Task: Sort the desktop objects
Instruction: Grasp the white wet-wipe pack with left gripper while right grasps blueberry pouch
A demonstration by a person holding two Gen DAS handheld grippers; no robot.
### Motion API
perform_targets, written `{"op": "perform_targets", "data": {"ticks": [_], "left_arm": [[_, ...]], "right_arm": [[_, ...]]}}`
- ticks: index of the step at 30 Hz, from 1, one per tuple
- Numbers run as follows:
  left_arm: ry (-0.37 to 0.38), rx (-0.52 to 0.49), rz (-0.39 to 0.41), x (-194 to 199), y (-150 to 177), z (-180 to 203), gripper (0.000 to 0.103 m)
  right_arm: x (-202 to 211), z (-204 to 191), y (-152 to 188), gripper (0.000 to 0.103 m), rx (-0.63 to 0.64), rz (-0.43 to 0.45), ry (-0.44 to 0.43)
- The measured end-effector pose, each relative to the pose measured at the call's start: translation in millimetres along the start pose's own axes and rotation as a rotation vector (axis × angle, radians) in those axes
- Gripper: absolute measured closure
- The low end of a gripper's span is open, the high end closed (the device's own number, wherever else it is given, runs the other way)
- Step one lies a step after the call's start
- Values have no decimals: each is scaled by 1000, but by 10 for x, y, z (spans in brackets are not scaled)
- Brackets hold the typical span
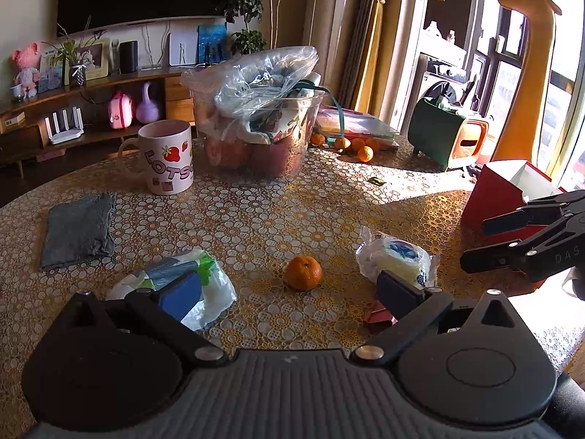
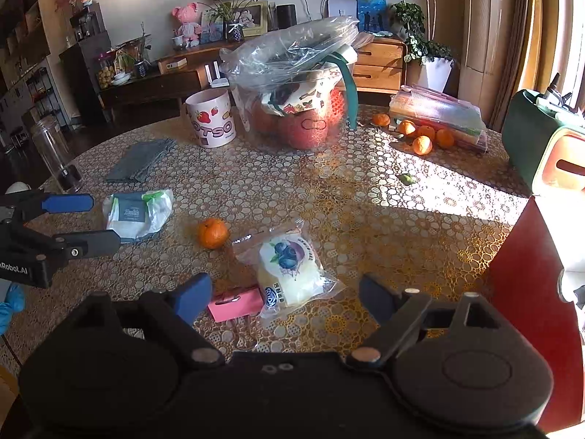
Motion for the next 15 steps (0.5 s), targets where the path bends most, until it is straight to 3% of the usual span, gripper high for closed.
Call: {"op": "perform_targets", "data": {"ticks": [7,15], "left_arm": [[-11,-5,-19,-235,40,-501,0],[23,-148,-34,-503,67,-699,0]], "right_arm": [[-328,11,-23,15,-1,-41,-4],[-614,51,-78,15,-7,-70,-1]]}}
Point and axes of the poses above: each gripper's, at about its wrist camera, not at the fingertips, and x roughly against the way its jaws point, z to its right, y to its underside, the point moved 10 cm from there along -x, roughly the way its jaws point, and after that the axes turned 1 degree about -y, right-handed, at the moved point
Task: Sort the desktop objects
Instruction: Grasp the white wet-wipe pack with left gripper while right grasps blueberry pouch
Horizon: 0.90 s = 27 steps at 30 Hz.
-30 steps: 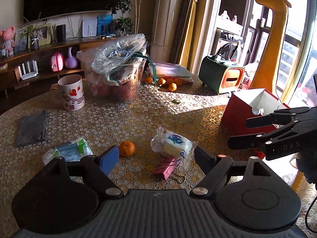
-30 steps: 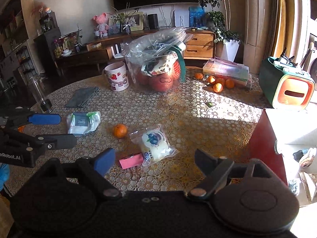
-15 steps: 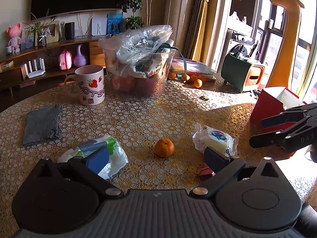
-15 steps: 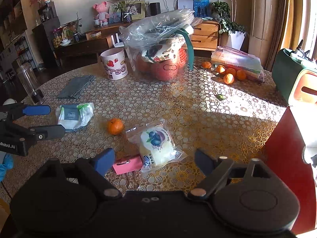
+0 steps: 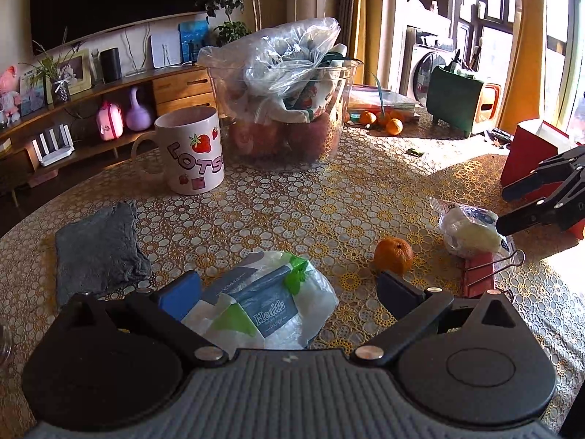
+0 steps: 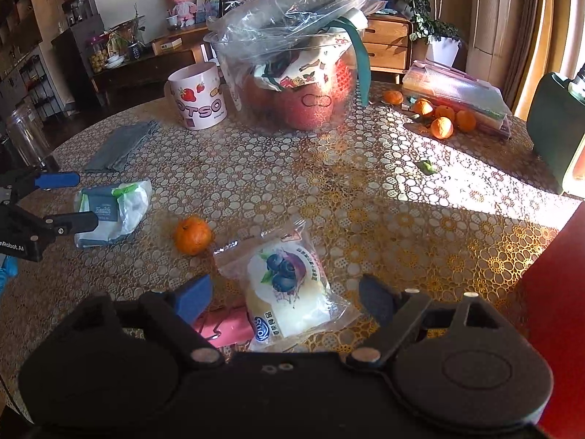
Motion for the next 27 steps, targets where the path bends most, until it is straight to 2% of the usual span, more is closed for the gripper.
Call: {"op": "perform_targets", "data": {"ticks": [6,10,20,27], "left_arm": [[11,-75,-11,-170,55,-141,0],[51,-49,-24,-270,107,-222,0],[87,-2,-59,-462,275,-246,0],[56,-10,-48,-475,324,-178,0]], "right_arm": [[-208,0,-11,15,23,-36,5],[-335,8,-15,15,22,-50,12],[-557,-39,-13,16,22,-79,-4],[-640,-66,32,20,25,-92,5]]}}
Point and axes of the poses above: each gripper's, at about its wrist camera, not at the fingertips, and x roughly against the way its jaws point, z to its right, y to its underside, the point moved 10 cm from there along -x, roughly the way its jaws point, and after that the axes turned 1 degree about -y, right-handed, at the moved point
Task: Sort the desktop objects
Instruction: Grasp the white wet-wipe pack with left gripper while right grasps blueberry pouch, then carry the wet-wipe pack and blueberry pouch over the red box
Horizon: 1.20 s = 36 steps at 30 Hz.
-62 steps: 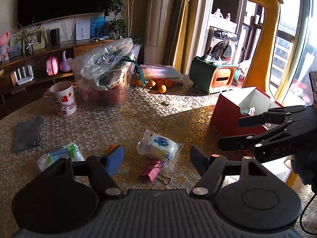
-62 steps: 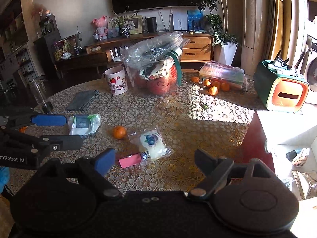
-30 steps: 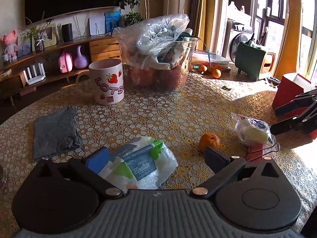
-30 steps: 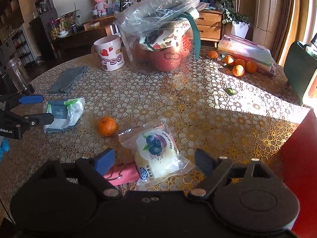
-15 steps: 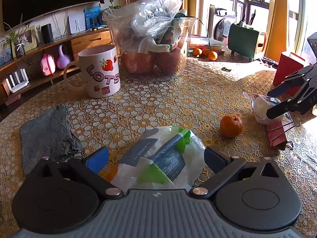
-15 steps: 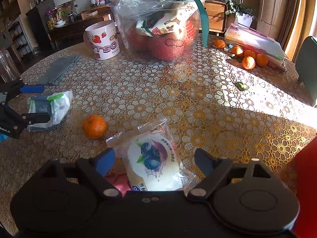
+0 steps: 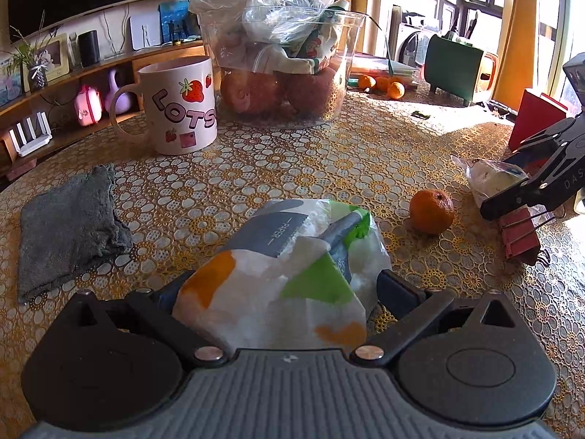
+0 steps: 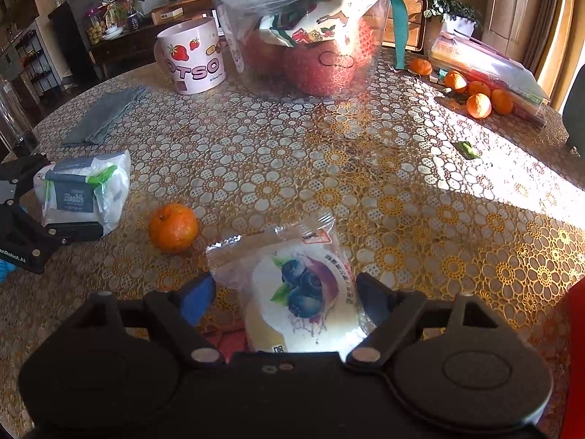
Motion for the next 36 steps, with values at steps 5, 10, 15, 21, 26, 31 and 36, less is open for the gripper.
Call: {"op": "perform_targets", "data": {"ticks": [5,10,15,21,26,31,36], "left_arm": [[-21,7,-8,1,0,39,1],[-23,18,5,38,-10,112,11],[-41,30,10,92,-64,165,26],[-67,53,21,199,-121,257,38],[-94,137,36,350,-176,316,52],[-117,186,50,524,-199,438,55],[-142,225,62,748,-243,611,56]], "right_arm": [[-10,21,13,21,-12,3,-4],[25,24,24,32,12,-1,14],[57,63,18,43,17,-4,36],[137,130,27,47,-20,4,48],[306,207,36,49,-44,29,58],[551,310,65,50,-70,67,60],[837,382,147,50,-91,103,52]]}}
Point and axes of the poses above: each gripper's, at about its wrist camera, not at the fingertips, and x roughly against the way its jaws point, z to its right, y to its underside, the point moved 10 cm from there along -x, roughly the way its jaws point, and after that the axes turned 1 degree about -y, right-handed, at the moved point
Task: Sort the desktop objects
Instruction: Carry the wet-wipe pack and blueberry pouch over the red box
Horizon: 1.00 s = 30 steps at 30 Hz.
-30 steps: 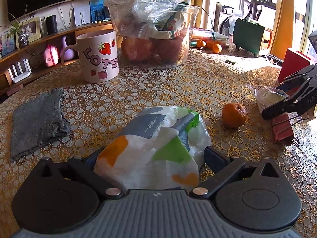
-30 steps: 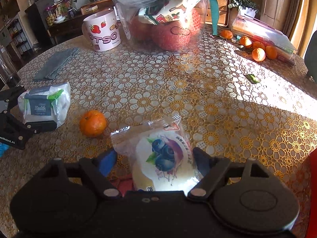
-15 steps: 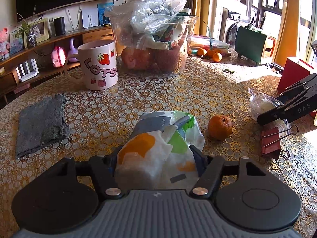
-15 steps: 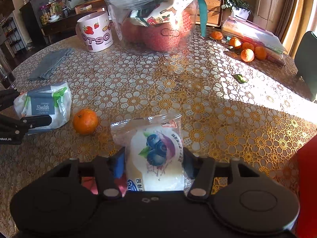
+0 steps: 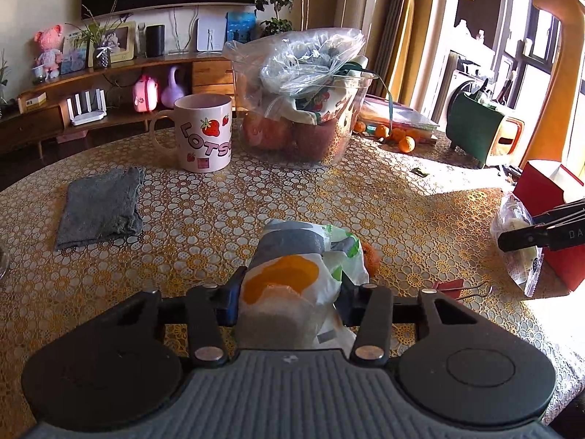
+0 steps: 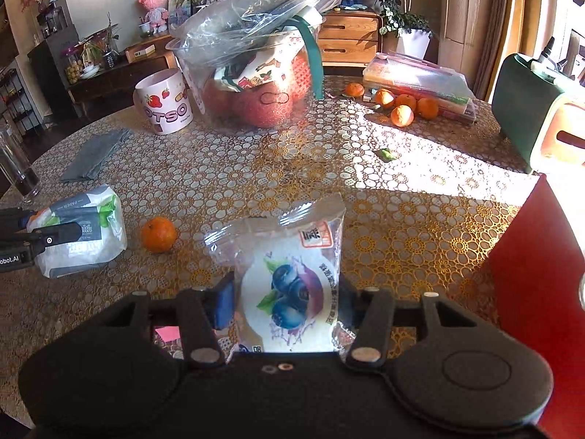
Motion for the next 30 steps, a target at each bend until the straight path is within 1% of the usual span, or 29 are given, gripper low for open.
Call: {"op": "perform_targets", "data": {"ticks": [7,11,16,23,30], "left_arm": [[-2,16,35,397,-66,324,56],[8,31,47,601,-82,574,56],[28,13,64,791,-77,938,56],[89,-20,78,947,-56,1545,56],[167,-62,88,960,-82,2209,56]], "right_arm": [[442,81,142,50,-23,39,-21],[688,128,233,50,-48,66,-42],[992,226,373,50,-71,98,-63],[1342,427,604,50,-100,121,-73],[1667,671,735,50,-110,155,-65]]}}
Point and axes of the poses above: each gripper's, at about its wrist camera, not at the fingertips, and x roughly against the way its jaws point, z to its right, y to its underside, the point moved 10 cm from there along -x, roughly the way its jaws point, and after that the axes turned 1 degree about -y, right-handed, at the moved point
